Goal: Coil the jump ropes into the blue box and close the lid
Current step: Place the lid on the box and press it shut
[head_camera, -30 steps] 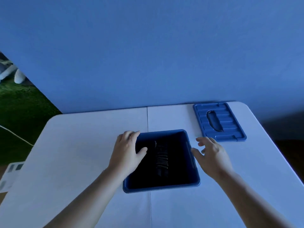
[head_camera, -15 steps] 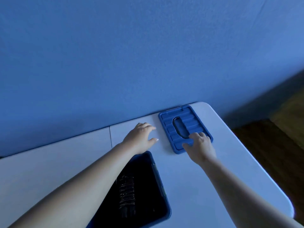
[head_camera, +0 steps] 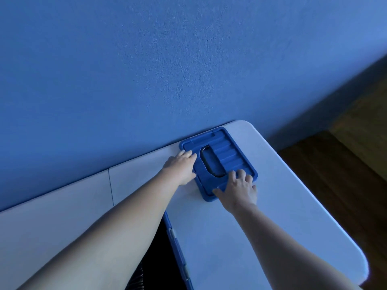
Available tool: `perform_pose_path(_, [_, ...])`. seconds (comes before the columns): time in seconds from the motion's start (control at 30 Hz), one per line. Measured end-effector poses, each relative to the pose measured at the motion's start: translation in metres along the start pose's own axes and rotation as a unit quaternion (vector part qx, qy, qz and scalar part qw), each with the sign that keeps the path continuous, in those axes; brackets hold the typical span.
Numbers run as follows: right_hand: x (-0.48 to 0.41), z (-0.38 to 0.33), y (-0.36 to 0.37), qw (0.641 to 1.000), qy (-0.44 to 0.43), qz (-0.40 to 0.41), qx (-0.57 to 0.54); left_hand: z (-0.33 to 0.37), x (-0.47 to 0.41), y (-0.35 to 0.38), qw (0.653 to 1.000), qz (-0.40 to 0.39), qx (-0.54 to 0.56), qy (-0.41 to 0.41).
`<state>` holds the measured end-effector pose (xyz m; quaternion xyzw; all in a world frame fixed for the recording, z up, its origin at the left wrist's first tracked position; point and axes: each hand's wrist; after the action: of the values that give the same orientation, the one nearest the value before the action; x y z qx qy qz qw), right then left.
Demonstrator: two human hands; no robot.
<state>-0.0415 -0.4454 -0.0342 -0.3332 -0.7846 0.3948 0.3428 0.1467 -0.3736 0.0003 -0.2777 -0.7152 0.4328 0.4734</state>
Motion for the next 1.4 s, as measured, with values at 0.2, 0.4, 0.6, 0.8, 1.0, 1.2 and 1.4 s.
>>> perform_pose_path(0.2, [-0.011, 0.016, -0.015, 1.0, -0.023, -0.02, -0.01, 0.007, -0.005, 0.007, 0.999, 0.023, -0.032, -0.027])
perform_pose_path(0.4, [-0.035, 0.032, -0.038, 0.999, -0.013, -0.042, -0.014, 0.01, 0.003, 0.016, 0.992, 0.052, 0.044, -0.106])
perform_pose_path(0.6, [-0.061, 0.029, -0.047, 0.999, -0.011, -0.046, -0.019, 0.025, 0.007, 0.008, 0.983, -0.073, 0.078, -0.151])
perform_pose_path(0.8, [-0.066, 0.027, -0.052, 0.997, 0.001, -0.017, -0.081, 0.037, 0.013, 0.008, 0.975, -0.076, 0.1, -0.182])
perform_pose_path(1.0, [-0.057, 0.006, -0.081, 0.99, -0.028, 0.019, -0.134, 0.024, 0.034, -0.008, 0.962, 0.002, 0.187, -0.2])
perform_pose_path(1.2, [-0.024, -0.036, -0.126, 0.981, -0.094, 0.07, -0.154, -0.006, 0.088, -0.039, 0.934, 0.145, 0.249, -0.213])
perform_pose_path(1.4, [0.029, -0.084, -0.144, 0.965, -0.189, 0.084, -0.158, -0.038, 0.172, -0.059, 0.9, 0.271, 0.242, -0.24])
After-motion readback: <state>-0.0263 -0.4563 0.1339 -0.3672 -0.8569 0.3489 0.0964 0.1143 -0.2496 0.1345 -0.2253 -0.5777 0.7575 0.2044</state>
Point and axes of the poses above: each hand's wrist, its own x-axis away from the middle knuckle, its own y-axis out of the palm, z = x × y, and after that the axes turned 15 degrees about -x, right-handed
